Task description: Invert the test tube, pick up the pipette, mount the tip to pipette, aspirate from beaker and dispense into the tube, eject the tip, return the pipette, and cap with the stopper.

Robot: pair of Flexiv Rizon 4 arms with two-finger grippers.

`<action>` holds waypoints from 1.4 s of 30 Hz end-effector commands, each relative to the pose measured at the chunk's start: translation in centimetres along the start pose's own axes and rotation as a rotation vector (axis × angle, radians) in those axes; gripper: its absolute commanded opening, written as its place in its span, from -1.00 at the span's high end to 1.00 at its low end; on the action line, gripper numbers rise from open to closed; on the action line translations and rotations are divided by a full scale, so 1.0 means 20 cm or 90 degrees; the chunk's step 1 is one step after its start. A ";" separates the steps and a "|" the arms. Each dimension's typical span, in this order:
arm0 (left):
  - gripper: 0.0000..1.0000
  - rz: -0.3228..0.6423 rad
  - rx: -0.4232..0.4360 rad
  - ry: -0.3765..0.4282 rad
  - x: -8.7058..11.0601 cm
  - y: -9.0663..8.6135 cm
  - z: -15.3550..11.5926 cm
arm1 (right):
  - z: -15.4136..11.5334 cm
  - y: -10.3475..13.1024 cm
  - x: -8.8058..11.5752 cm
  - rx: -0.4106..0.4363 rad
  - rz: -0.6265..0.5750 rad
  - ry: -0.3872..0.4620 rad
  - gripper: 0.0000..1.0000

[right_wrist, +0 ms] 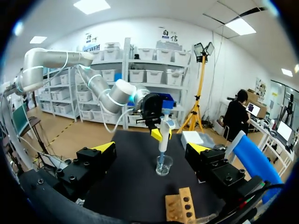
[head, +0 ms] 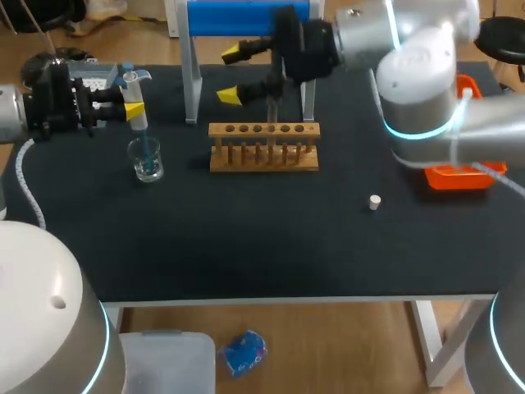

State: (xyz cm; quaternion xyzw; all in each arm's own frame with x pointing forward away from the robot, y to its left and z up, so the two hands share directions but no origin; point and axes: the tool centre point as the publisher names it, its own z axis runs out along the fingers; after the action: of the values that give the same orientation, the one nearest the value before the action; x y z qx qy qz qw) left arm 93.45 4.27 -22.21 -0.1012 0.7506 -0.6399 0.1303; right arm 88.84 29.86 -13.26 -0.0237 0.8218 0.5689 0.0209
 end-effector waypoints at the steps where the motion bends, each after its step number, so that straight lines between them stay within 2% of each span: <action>1: 1.00 0.001 0.000 -0.003 0.00 0.00 0.00 | 0.15 0.06 -0.10 0.079 -0.003 0.193 -1.00; 3: 1.00 0.001 0.000 -0.003 0.00 0.00 0.00 | 0.18 0.09 -0.13 0.074 -0.006 0.179 -1.00; 21: 1.00 0.001 0.000 -0.003 0.00 0.00 0.00 | 0.18 0.09 -0.13 0.074 -0.006 0.179 -1.00; 23: 1.00 0.001 0.000 -0.003 0.00 0.00 0.00 | 0.20 0.09 -0.15 0.051 -0.010 0.178 -1.00; 24: 1.00 0.001 0.000 -0.003 0.00 0.00 0.00 | 0.22 0.09 -0.17 0.049 -0.015 0.182 -0.90; 25: 1.00 0.001 0.000 -0.003 0.00 0.00 0.00 | 0.24 0.09 -0.18 0.042 -0.020 0.183 -0.10; 26: 1.00 0.001 0.000 -0.003 0.00 0.00 0.00 | 0.25 0.10 -0.19 0.033 -0.025 0.187 0.22; 27: 1.00 0.001 0.000 -0.003 0.00 0.00 0.00 | 0.26 0.10 -0.20 0.026 -0.031 0.191 0.73; 28: 1.00 0.001 0.000 -0.003 0.00 0.00 0.00 | 0.27 0.11 -0.21 0.021 -0.037 0.194 1.00; 35: 1.00 0.001 0.000 -0.003 0.00 0.00 0.00 | 0.33 0.15 -0.23 -0.036 -0.070 0.222 1.00; 42: 1.00 0.001 0.000 -0.003 0.00 0.00 0.00 | 0.43 0.22 -0.23 -0.118 -0.098 0.266 1.00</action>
State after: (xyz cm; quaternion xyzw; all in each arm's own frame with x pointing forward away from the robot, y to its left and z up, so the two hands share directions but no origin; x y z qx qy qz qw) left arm 93.45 4.26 -22.20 -0.1013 0.7505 -0.6399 0.1303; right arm 92.38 38.16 -11.34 -0.1839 0.7651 0.6118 -0.0811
